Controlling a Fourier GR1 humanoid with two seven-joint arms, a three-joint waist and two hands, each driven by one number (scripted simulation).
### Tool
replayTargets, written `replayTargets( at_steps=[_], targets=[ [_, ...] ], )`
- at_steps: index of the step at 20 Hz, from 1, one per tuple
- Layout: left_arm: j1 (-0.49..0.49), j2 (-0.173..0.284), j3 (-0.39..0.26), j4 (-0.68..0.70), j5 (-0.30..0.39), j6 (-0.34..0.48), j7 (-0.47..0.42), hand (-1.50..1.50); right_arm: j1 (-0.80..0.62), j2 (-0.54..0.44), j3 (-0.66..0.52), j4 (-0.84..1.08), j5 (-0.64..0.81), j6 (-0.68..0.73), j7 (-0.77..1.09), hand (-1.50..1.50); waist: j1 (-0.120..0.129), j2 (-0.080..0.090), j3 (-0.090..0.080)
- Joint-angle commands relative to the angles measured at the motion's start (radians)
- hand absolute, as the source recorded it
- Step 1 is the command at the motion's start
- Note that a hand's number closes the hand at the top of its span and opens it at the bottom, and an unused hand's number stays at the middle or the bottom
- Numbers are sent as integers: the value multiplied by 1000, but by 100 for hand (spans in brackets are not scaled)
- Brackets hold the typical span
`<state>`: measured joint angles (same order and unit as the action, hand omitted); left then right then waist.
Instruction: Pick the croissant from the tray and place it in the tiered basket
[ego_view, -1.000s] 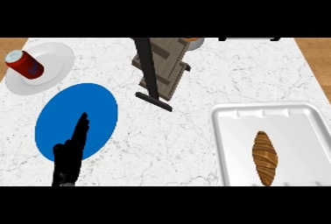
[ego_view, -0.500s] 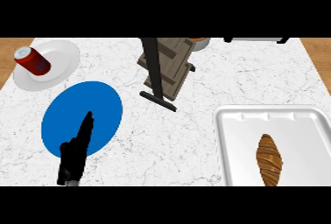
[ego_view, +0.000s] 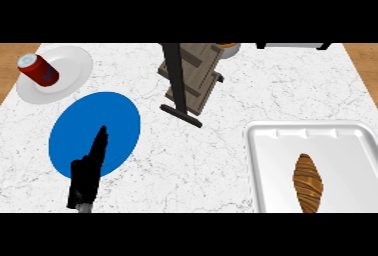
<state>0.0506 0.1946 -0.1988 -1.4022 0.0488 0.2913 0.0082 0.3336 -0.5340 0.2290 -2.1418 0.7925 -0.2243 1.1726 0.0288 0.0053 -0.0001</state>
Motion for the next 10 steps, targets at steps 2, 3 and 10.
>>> replayTargets(
  at_steps=[2, 3, 10],
  targets=[
    [50, 10, 4, 9, 5, -20, -21, 0, -93, 79, 78, 84, 62, 146, 217, -150, 0, 0, -2],
    [-5, 8, 32, 55, 26, -35, -12, 0, -127, 101, 71, 90, 67, 158, 232, -150, -11, 0, -2],
    [-25, -17, 18, 42, -13, 2, 31, 0, -269, 204, 43, 147, 55, 262, 234, -150, -22, -4, -1]
  ],
)
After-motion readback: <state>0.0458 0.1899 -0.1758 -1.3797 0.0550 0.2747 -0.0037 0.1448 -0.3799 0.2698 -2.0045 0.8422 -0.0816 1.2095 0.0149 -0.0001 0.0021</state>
